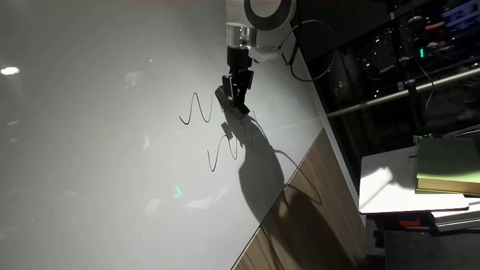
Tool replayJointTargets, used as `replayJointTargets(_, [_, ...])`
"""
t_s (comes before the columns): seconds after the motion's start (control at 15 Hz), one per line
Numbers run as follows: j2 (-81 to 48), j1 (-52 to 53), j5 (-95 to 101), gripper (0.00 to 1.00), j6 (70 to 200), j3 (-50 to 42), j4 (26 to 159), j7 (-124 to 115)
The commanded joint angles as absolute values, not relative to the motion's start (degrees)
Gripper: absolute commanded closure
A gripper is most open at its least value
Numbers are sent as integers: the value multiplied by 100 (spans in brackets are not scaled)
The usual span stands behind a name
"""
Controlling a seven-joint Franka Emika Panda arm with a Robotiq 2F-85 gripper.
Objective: Use the black eraser to wipe the whiteboard.
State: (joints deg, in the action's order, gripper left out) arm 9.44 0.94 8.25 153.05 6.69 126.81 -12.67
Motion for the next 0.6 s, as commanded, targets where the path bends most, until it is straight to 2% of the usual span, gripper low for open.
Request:
replayJointTargets(0.0, [443, 40, 931, 72, 15455, 626, 12422, -1416])
replayJointTargets(0.53, [147, 214, 1050, 72, 15711, 615, 13030, -1564])
